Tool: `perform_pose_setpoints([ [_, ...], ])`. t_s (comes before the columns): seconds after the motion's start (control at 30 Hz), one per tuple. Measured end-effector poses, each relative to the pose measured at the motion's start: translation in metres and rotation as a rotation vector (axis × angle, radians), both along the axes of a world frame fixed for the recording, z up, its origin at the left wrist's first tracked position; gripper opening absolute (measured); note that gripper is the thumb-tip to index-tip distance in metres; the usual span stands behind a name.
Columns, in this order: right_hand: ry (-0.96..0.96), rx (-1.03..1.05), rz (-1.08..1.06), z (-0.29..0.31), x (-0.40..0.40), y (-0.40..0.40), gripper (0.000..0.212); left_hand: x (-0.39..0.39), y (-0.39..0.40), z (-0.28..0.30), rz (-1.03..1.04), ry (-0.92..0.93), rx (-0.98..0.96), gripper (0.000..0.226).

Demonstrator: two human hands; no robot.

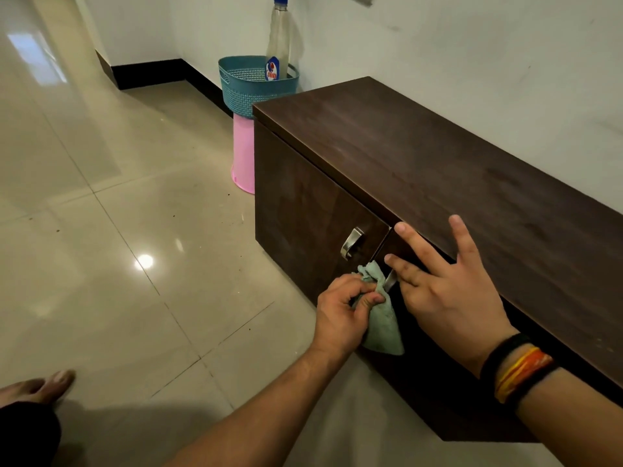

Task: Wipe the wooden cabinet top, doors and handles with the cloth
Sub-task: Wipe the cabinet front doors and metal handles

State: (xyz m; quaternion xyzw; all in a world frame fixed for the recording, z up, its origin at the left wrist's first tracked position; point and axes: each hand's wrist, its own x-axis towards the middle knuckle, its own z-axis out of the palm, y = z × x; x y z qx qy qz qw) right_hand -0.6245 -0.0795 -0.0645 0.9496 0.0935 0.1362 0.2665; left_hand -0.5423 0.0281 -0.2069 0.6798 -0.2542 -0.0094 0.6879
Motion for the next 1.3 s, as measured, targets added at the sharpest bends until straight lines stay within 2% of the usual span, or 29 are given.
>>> perform_pose_setpoints([
  [0.13, 0.013, 0.005, -0.006, 0.003, -0.001, 0.003, 0.028, 0.002, 0.004, 0.005, 0.001, -0.048, 0.057, 0.026],
  [0.27, 0.037, 0.000, -0.019, 0.006, 0.000, 0.004, 0.029, -0.002, -0.002, 0.019, 0.013, 0.093, 0.015, 0.013],
  [0.4, 0.063, 0.000, -0.032, 0.009, 0.000, 0.006, 0.030, -0.011, -0.009, 0.024, 0.066, 0.090, -0.016, 0.012],
  [0.53, 0.060, -0.006, -0.039, 0.007, 0.000, 0.006, 0.032, -0.013, -0.006, 0.011, 0.087, 0.022, 0.019, 0.021],
  [0.73, 0.051, 0.014, -0.032, 0.006, 0.000, 0.006, 0.028, -0.010, 0.001, 0.005, 0.111, -0.064, 0.070, 0.021],
  [0.93, 0.027, 0.042, 0.003, 0.006, -0.002, 0.006, 0.030, 0.001, 0.004, -0.003, 0.100, -0.252, 0.222, 0.020],
  [1.03, 0.019, 0.032, 0.015, 0.004, -0.002, 0.003, 0.031, 0.008, 0.007, -0.005, 0.152, -0.288, 0.276, 0.023],
  [1.3, -0.017, 0.101, 0.029, 0.007, -0.003, 0.003, 0.036, 0.035, 0.023, 0.034, 0.269, -0.481, 0.174, 0.021],
])
